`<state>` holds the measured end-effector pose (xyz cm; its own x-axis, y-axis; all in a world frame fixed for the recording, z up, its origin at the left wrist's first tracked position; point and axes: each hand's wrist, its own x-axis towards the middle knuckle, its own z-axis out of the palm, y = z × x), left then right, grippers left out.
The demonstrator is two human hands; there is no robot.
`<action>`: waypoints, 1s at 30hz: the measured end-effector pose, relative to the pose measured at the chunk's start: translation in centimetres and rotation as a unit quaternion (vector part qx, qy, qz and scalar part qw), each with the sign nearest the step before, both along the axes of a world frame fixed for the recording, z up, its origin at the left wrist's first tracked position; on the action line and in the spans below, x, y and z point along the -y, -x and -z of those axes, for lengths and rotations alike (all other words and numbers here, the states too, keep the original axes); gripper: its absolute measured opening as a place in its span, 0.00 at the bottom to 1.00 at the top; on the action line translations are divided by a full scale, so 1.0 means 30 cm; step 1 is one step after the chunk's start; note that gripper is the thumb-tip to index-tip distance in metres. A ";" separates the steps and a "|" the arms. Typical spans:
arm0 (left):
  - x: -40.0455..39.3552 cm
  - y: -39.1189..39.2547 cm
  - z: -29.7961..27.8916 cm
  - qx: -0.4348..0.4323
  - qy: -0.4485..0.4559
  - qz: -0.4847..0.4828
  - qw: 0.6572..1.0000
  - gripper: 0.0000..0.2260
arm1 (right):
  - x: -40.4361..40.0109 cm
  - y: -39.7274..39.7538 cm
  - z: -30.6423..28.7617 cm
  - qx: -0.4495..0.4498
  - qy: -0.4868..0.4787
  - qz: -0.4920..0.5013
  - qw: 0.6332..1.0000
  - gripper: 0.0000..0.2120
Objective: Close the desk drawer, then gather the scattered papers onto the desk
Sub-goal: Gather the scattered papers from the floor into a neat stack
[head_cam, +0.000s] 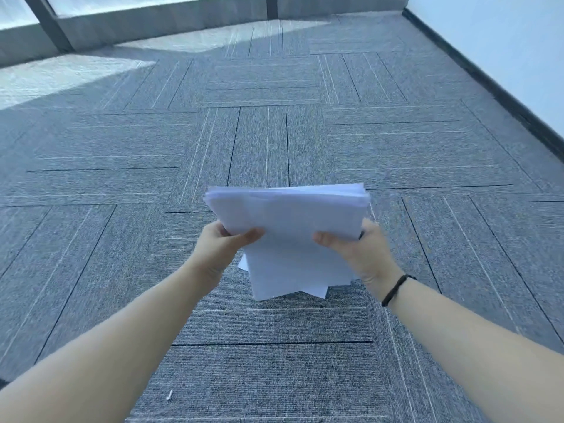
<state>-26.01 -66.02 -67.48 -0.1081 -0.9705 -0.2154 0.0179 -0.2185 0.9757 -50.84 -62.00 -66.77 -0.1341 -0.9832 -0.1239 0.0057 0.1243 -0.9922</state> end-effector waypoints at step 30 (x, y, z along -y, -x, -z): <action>-0.164 -0.214 0.159 -0.122 -0.384 0.006 0.915 0.29 | -0.078 0.026 0.264 0.217 -0.324 0.133 0.911 0.14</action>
<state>-19.58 -61.10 -72.26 -0.2528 -0.5416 -0.8017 0.2078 -0.8397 0.5018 -51.60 -59.65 -74.68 -0.1572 -0.6246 -0.7650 0.4959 0.6199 -0.6081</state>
